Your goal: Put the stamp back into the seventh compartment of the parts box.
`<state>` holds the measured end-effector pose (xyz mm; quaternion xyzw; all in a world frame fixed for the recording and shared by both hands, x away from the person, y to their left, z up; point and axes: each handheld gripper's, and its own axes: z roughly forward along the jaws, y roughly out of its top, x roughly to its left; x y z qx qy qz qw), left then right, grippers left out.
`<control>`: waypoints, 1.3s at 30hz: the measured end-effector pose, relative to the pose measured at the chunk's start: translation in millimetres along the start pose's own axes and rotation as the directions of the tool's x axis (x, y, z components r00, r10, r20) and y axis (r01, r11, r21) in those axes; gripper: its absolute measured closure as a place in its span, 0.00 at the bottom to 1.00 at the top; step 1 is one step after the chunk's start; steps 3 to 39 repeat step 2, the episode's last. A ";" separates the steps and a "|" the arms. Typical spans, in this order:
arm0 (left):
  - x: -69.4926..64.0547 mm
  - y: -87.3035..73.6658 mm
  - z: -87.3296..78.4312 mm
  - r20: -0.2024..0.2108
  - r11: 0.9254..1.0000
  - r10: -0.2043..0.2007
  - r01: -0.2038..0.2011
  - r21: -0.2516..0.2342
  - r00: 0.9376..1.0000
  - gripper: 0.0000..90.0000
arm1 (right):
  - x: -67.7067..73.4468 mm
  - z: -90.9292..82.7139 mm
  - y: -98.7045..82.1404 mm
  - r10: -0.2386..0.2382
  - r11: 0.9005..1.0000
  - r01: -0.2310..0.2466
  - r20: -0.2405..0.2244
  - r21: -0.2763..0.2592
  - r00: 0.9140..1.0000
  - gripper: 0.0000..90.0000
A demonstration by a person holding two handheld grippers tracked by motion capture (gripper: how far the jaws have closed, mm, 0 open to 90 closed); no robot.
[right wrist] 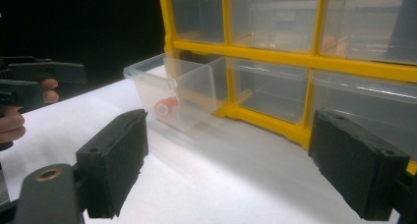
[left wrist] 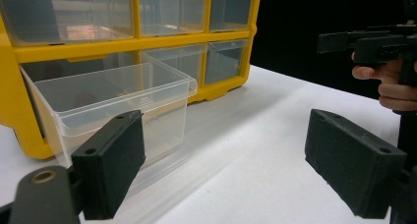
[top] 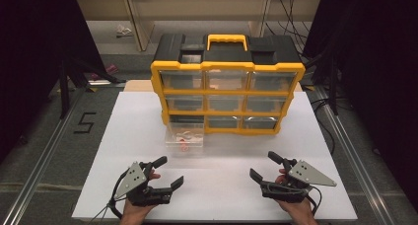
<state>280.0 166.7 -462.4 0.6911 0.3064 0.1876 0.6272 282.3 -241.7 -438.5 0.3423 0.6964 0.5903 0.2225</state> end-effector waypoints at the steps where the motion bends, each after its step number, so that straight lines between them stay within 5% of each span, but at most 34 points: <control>1: -0.1 0.0 0.1 -0.001 1.000 0.000 0.000 0.000 1.000 0.17 | 0.0 0.2 -0.2 -0.001 1.000 0.001 0.000 0.002 1.000 0.18; 39: -0.1 -0.1 0.3 -0.001 1.000 0.000 0.000 0.001 1.000 0.17 | 0.1 0.1 -0.3 -0.003 1.000 0.003 0.000 0.003 1.000 0.18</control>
